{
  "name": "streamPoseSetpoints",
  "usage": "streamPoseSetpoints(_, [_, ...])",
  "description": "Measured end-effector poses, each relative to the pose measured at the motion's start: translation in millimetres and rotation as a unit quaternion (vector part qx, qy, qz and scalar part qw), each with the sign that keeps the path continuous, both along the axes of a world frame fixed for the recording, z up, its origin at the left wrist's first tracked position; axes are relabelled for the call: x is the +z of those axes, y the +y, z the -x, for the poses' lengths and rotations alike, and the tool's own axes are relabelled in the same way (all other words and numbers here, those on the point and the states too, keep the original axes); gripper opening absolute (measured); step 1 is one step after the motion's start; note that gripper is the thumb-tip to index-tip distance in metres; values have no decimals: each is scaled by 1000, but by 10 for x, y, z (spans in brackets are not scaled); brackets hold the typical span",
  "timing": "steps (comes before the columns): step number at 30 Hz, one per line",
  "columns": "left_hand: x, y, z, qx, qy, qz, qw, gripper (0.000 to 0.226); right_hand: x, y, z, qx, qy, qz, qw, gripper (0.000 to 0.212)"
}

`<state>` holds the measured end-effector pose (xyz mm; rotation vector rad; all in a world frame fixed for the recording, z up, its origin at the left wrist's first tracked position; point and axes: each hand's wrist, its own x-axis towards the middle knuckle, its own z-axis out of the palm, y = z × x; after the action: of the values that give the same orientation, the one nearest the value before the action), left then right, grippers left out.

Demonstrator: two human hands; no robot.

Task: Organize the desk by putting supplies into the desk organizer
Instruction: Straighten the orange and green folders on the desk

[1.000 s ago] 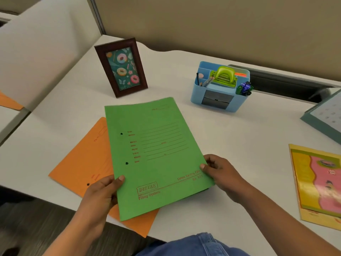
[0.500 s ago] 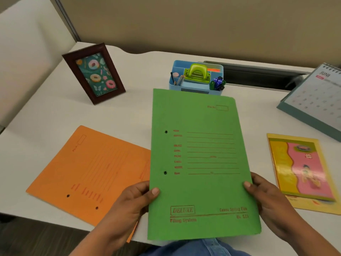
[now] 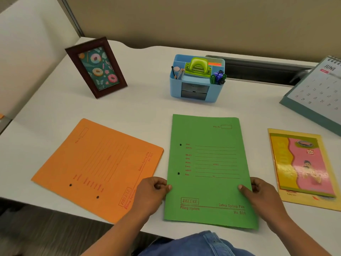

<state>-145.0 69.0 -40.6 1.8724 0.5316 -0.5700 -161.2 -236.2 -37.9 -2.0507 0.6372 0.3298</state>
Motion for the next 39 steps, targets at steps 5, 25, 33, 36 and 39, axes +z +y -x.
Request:
streamPoseSetpoints(5, [-6, 200, 1, 45, -15, -13, 999, 5, 13, 69, -75, 36, -4, -6, 999, 19])
streamPoseSetpoints(25, [-83, 420, -121, 10, -63, -124, 990, 10, -60, 200, -299, 53, 6, 75, 996, 12])
streamPoseSetpoints(33, [-94, 375, -128, 28, -61, -126, 990, 10, -83, 187, -325, 37, 4, 83, 996, 15])
streamPoseSetpoints(36, [-97, 361, -124, 47, -59, -115, 990, 9, -91, 183, -346, 38, 4, 92, 995, 18])
streamPoseSetpoints(39, [-57, 353, -113, 68, -69, -110, 989, 7, -56, 217, -364, 36, -22, 110, 993, 18])
